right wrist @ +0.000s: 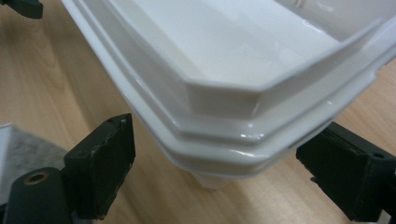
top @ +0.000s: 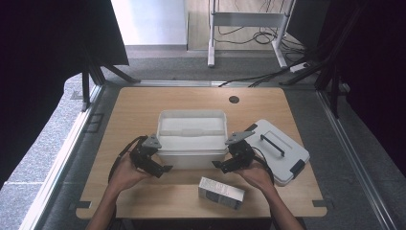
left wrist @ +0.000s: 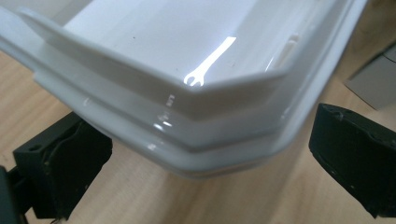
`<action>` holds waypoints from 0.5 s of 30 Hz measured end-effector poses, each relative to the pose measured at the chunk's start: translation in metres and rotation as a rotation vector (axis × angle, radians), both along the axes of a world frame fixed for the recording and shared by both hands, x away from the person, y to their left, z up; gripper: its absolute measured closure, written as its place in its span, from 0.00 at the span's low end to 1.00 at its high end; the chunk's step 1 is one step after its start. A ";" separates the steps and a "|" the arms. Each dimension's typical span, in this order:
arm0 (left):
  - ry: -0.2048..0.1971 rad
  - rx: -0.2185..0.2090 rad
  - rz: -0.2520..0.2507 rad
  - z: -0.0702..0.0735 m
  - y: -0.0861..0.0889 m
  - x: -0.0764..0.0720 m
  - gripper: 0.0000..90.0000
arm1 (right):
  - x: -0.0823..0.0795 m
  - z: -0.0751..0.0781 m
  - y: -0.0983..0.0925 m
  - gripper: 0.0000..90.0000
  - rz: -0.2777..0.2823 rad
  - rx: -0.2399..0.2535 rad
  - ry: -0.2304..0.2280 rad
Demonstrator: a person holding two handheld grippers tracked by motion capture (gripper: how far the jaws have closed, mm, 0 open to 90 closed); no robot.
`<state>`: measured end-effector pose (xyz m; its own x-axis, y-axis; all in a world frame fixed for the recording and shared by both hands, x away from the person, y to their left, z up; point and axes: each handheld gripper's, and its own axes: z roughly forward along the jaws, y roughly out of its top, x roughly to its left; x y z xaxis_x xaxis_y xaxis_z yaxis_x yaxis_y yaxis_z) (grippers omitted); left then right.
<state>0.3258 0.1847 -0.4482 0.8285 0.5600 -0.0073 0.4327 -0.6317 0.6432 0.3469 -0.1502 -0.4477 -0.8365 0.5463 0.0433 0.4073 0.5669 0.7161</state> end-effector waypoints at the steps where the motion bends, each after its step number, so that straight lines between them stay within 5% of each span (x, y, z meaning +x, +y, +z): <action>1: 0.000 0.000 0.000 0.000 0.000 -0.003 0.00 | -0.002 0.000 0.001 0.11 0.002 -0.003 0.000; 7: -0.012 -0.002 -0.014 -0.001 0.002 -0.004 0.01 | -0.004 0.002 0.002 0.11 0.004 -0.019 0.010; 9: -0.012 -0.002 -0.022 0.000 0.008 -0.004 0.02 | -0.004 0.002 -0.006 0.12 0.017 0.005 0.017; 15: -0.004 0.038 -0.039 0.003 0.029 -0.001 0.03 | -0.005 -0.013 -0.032 0.04 -0.044 -0.028 0.027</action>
<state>0.3244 0.2135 -0.4448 0.8495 0.5273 0.0167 0.4050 -0.6721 0.6199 0.3417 -0.1818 -0.4603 -0.8102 0.5841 0.0497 0.4515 0.5677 0.6884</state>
